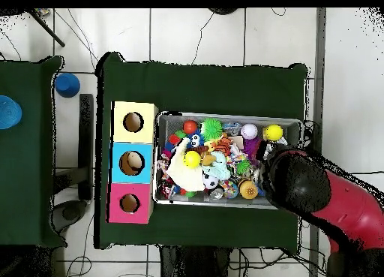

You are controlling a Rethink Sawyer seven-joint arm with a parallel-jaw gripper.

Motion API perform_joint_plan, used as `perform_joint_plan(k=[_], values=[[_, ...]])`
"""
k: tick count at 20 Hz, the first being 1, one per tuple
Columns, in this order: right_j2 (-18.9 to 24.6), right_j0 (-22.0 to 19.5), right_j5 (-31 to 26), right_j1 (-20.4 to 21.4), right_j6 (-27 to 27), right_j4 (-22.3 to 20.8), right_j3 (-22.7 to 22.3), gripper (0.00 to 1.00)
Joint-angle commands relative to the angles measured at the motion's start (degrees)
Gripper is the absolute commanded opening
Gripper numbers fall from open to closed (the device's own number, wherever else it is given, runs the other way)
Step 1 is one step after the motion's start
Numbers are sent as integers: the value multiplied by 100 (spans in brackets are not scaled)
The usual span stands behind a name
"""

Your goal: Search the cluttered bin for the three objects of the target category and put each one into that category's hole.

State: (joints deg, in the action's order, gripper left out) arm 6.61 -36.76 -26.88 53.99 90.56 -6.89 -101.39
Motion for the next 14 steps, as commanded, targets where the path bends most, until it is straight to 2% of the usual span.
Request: perform_joint_plan(k=[1, 7, 14], values=[[994, -354, 636, -459, -492, -508, -687, 100], [917, -283, 1083, -577, 22, -796, -819, 100], [836, -204, 1431, -687, 311, -962, -968, 100]])
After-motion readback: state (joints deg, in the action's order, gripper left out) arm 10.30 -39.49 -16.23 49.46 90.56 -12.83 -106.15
